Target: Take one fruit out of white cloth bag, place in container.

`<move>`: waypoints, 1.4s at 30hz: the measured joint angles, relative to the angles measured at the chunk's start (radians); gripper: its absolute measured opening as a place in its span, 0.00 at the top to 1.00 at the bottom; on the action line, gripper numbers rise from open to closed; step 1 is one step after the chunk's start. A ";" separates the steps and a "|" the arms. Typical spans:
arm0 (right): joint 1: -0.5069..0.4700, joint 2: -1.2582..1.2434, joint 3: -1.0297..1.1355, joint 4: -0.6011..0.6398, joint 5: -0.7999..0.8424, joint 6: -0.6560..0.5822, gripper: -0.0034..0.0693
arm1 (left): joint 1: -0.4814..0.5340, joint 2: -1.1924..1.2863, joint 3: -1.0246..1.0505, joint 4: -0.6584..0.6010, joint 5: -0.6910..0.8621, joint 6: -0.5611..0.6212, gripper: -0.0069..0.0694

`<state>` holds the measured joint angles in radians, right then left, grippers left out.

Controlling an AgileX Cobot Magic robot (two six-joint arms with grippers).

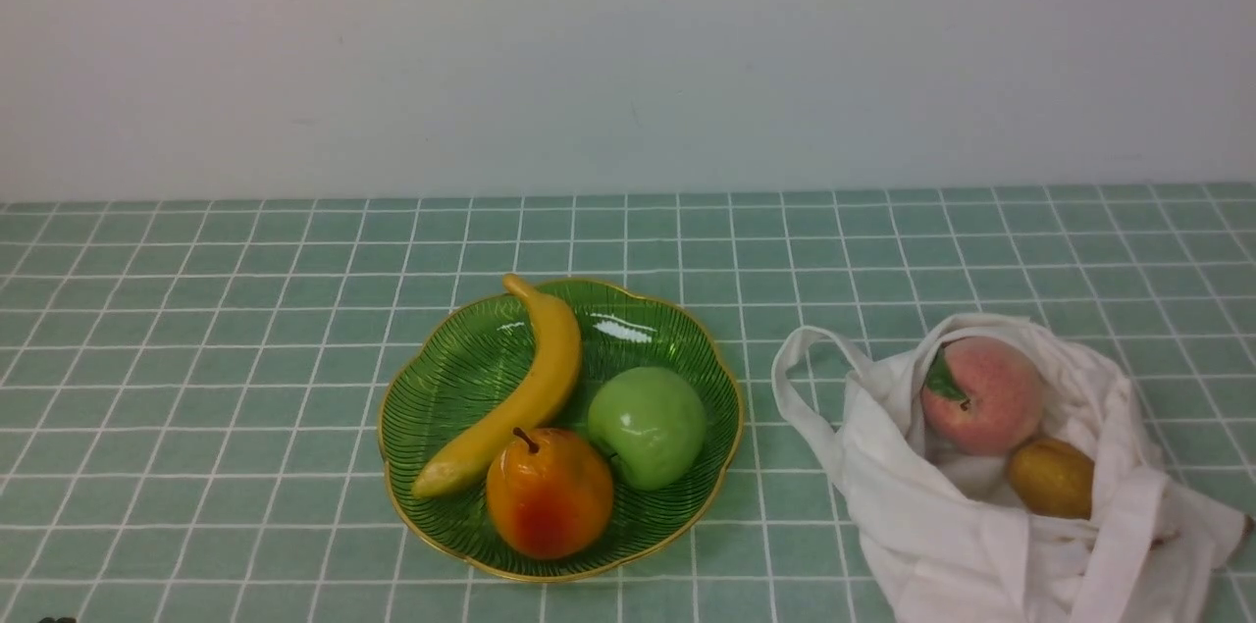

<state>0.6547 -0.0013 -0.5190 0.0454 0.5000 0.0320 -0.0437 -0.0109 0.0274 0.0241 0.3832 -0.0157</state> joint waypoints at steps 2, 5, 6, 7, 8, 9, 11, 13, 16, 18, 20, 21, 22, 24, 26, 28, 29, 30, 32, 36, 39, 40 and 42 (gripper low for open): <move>0.000 0.000 0.026 0.047 -0.019 -0.041 0.97 | 0.000 0.000 0.000 0.000 0.000 0.000 0.92; -0.004 -0.004 0.074 0.056 -0.043 -0.058 0.97 | 0.000 0.000 0.000 0.000 0.000 0.000 0.92; -0.012 -0.007 0.095 0.049 -0.044 -0.060 0.97 | 0.000 0.000 0.000 0.000 0.000 0.000 0.92; -0.041 -0.009 0.120 0.038 -0.049 -0.063 0.97 | 0.000 0.000 0.000 0.000 0.000 0.000 0.92; -0.063 -0.012 0.143 0.030 -0.050 -0.063 0.97 | 0.000 0.000 0.000 0.000 0.000 0.000 0.92; -0.080 -0.012 0.155 0.026 -0.050 -0.064 0.97 | 0.000 0.000 0.000 0.000 0.000 0.000 0.92; -0.202 -0.013 0.236 0.004 -0.051 -0.065 0.97 | 0.000 0.000 0.000 0.000 0.000 0.000 0.92; -0.306 -0.013 0.313 -0.013 -0.050 -0.066 0.97 | 0.000 0.000 0.000 0.000 0.000 0.000 0.92; -0.440 -0.013 0.433 -0.026 -0.050 -0.066 0.97 | 0.000 0.000 0.000 0.000 0.000 0.000 0.92; -0.492 -0.013 0.488 -0.030 -0.050 -0.066 0.97 | 0.000 0.000 0.000 0.000 0.000 0.000 0.92; -0.556 -0.012 0.532 -0.030 -0.066 -0.064 0.97 | 0.000 0.000 0.000 0.000 0.000 0.000 0.92; -0.573 -0.012 0.535 -0.030 -0.085 -0.064 0.97 | 0.000 0.000 0.000 0.000 0.000 0.000 0.92; -0.585 -0.012 0.536 -0.030 -0.094 -0.064 0.97 | 0.000 0.000 0.000 0.000 0.000 0.000 0.92; -0.591 -0.012 0.537 -0.030 -0.098 -0.064 0.97 | 0.000 0.000 0.000 0.000 0.000 0.000 0.92; -0.596 -0.012 0.537 -0.030 -0.099 -0.064 0.97 | 0.000 0.000 0.000 0.000 0.000 0.000 0.92; -0.600 -0.012 0.537 -0.030 -0.100 -0.064 0.97 | 0.000 0.000 0.000 0.000 0.000 0.000 0.92; -0.601 -0.012 0.537 -0.030 -0.101 -0.064 0.97 | 0.000 0.000 0.000 0.000 0.000 0.000 0.92; -0.604 -0.012 0.537 -0.030 -0.101 -0.065 0.97 | 0.000 0.000 0.000 0.000 0.000 0.000 0.92; -0.608 -0.012 0.538 -0.030 -0.102 -0.065 0.97 | 0.000 0.000 0.000 0.000 0.000 0.000 0.92; -0.609 -0.012 0.538 -0.030 -0.102 -0.065 0.97 | 0.000 0.000 0.000 0.000 0.000 0.000 0.92; -0.609 -0.012 0.538 -0.030 -0.102 -0.065 0.97 | 0.000 0.000 0.000 0.000 0.000 0.000 0.92; -0.609 -0.012 0.538 -0.030 -0.102 -0.065 0.97 | 0.000 0.000 0.000 0.000 0.000 0.000 0.92; -0.609 -0.012 0.538 -0.030 -0.102 -0.065 0.97 | 0.000 0.000 0.000 0.000 0.000 0.000 0.92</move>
<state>0.0458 -0.0129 0.0187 0.0158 0.3978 -0.0332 -0.0437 -0.0109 0.0274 0.0241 0.3832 -0.0157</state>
